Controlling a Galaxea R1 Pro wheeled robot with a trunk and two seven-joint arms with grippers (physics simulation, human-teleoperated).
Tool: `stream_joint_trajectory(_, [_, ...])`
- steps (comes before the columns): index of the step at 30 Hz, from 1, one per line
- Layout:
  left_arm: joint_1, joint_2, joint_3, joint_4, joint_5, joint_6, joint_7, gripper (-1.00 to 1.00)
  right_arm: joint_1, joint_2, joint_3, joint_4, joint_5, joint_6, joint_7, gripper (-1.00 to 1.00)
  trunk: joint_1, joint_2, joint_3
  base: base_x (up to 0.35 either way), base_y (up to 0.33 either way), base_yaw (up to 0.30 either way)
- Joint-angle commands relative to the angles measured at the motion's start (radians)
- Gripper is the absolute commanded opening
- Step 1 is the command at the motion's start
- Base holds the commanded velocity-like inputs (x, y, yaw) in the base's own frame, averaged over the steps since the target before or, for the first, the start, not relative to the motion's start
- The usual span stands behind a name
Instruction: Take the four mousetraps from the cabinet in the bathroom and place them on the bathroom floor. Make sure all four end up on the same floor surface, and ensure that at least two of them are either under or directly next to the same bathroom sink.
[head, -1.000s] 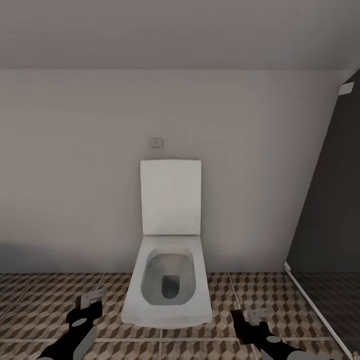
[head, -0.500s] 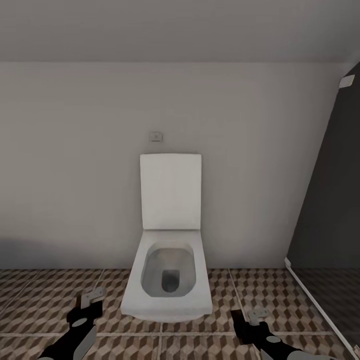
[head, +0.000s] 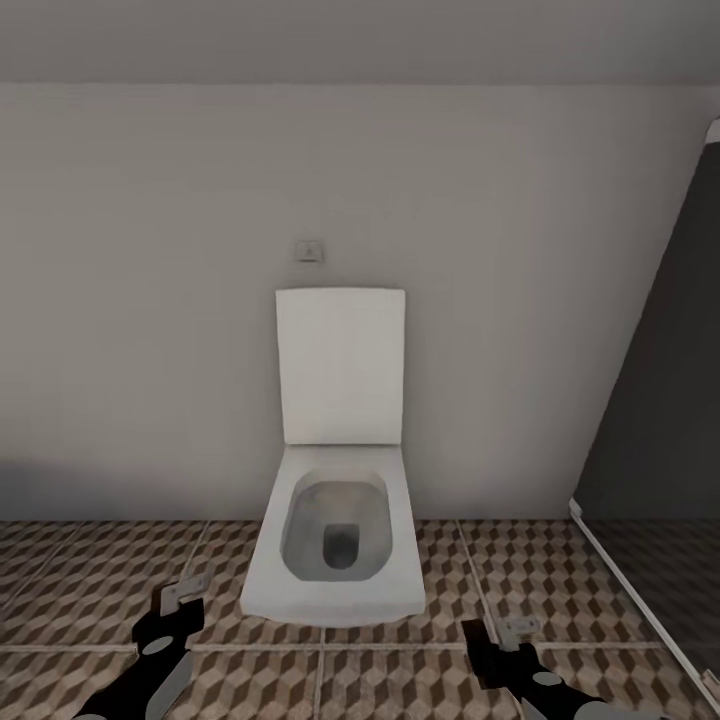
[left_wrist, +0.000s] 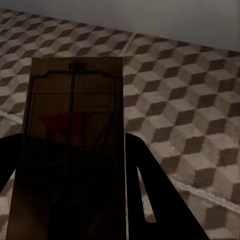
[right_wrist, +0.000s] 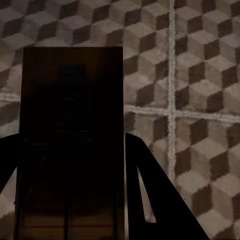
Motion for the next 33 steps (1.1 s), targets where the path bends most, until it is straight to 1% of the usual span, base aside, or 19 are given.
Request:
stream_joint_trajectory(1, [-0.001, 0.003, -0.008, 0.0, 0.007, -0.003, 0.008, -1.0, -0.001, 0.0, 0.007, 0.004, -0.013, -0.006, 0.007, -1.0, 0.0, -0.001, -0.005, 0.0, 0.0, 0.0])
stream_joint_trajectory(6, [-0.001, 0.011, -0.007, 0.0, 0.007, -0.002, 0.009, -1.0, -0.001, -0.001, 0.006, 0.004, -0.013, -0.008, 0.006, -1.0, 0.002, -0.002, -0.024, 0.0, 0.0, 0.0])
stream_joint_trajectory(10, [-0.001, 0.01, -0.007, 0.0, 0.007, -0.002, 0.01, -1.0, -0.001, -0.002, 0.004, 0.001, -0.014, -0.009, -0.005, -1.0, 0.004, -0.003, -0.04, 0.0, 0.0, 0.0])
stream_joint_trajectory(13, [-0.001, 0.009, -0.007, 0.0, 0.007, -0.003, 0.01, -1.0, -0.001, -0.002, 0.004, -0.021, -0.014, -0.009, -0.017, -1.0, 0.006, -0.004, -0.051, 0.0, 0.0, 0.0])
stream_joint_trajectory(15, [-0.001, 0.01, -0.007, 0.0, 0.007, -0.003, 0.01, -1.0, -0.001, -0.002, 0.004, -0.063, -0.014, -0.009, -0.037, -1.0, 0.006, -0.004, -0.059, 0.0, 0.0, 0.0])
stream_joint_trajectory(17, [-0.001, 0.01, -0.007, 0.0, 0.006, -0.004, 0.01, -1.0, -0.001, -0.002, 0.004, -0.084, -0.014, -0.009, -0.064, -1.0, 0.007, -0.004, -0.067, 0.0, 0.0, 0.0])
stream_joint_trajectory(19, [-0.001, 0.007, -0.007, 0.0, 0.006, -0.004, 0.009, -1.0, -0.001, -0.002, 0.004, -0.097, -0.014, -0.009, -0.097, -1.0, 0.008, -0.005, -0.075, 0.0, 0.0, 0.0])
stream_joint_trajectory(22, [-0.001, 0.005, -0.007, 0.0, 0.006, -0.004, 0.009, -1.0, -0.001, -0.002, 0.004, -0.103, -0.014, -0.009, -0.114, -1.0, 0.01, -0.006, -0.086, 0.0, 0.0, 0.0])
stream_joint_trajectory(33, [-0.001, 0.007, -0.006, 0.0, 0.006, -0.004, 0.01, -1.0, -0.001, -0.002, 0.004, -0.106, -0.013, -0.009, -0.122, -1.0, 0.015, -0.008, -0.129, 0.0, 0.0, 0.0])
